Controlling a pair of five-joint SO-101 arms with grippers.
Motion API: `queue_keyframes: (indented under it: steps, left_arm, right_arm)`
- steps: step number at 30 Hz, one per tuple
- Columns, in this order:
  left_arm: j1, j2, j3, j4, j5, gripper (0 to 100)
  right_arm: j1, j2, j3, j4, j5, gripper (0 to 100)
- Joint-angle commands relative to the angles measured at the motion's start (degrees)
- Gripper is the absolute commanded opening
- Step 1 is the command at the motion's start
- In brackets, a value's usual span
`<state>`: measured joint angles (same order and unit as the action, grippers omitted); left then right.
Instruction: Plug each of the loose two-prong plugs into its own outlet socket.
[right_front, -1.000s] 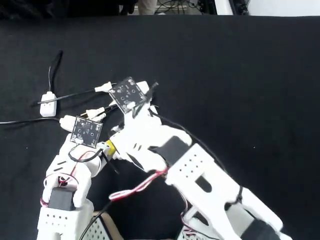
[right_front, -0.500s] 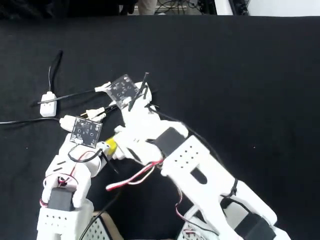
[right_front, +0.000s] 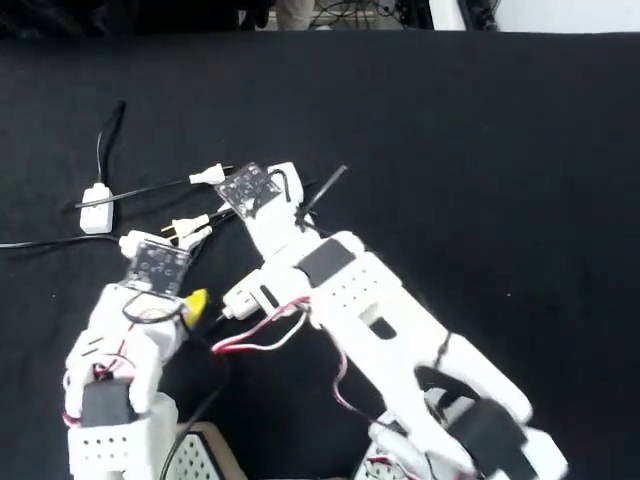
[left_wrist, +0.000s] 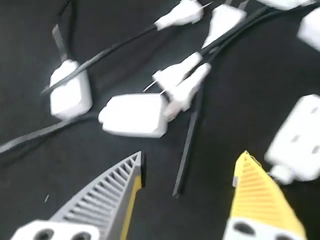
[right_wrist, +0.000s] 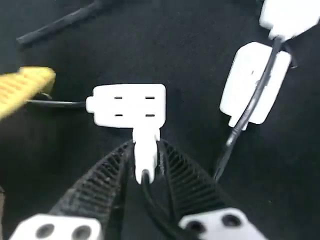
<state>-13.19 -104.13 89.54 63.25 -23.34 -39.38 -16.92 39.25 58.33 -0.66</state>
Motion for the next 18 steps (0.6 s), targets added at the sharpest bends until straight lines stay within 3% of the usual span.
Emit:
queue_keyframes:
  steps: [1, 9, 18]
  left_arm:
    - [-7.08, -0.26, -2.59, 1.41, -0.62, 29]
    - [-16.04, -0.26, -2.15, 6.59, -0.53, 29]
    - [-16.48, -0.35, 1.89, 5.80, -0.79, 29]
  right_arm:
    - [1.32, 5.67, -4.79, -2.81, 0.62, 1.1]
    - [1.41, 10.15, -8.13, -2.99, 0.70, 1.1]
    - [3.25, 9.27, -9.98, -2.55, 3.34, 1.1]
